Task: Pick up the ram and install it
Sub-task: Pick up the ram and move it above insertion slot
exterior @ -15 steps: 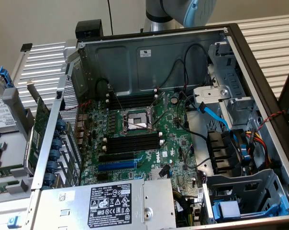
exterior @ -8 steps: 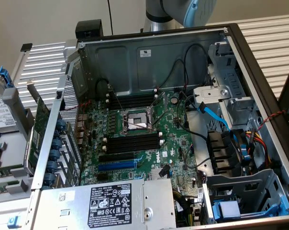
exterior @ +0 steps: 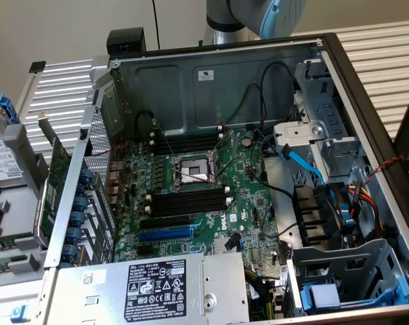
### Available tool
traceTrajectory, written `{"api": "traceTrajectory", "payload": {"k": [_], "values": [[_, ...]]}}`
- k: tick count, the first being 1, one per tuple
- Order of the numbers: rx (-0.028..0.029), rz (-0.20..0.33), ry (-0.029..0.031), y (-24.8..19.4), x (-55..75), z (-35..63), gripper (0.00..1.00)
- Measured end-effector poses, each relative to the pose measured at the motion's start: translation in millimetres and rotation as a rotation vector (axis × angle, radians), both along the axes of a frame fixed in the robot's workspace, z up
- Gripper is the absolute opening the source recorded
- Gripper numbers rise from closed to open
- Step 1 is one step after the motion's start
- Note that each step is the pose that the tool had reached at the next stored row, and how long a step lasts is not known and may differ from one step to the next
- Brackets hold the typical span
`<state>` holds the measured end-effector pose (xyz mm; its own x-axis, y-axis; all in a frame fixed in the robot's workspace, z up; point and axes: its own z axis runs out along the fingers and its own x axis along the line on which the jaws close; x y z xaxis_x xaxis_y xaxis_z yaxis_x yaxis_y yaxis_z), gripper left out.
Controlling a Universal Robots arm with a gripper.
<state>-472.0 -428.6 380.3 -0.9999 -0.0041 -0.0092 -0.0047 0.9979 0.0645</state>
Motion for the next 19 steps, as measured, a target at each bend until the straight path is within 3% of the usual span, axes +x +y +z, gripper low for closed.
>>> {"api": "traceTrajectory", "payload": {"k": [19], "values": [[-0.0001,0.346,-0.0001,0.0,0.0,-0.3,0.1]]}}
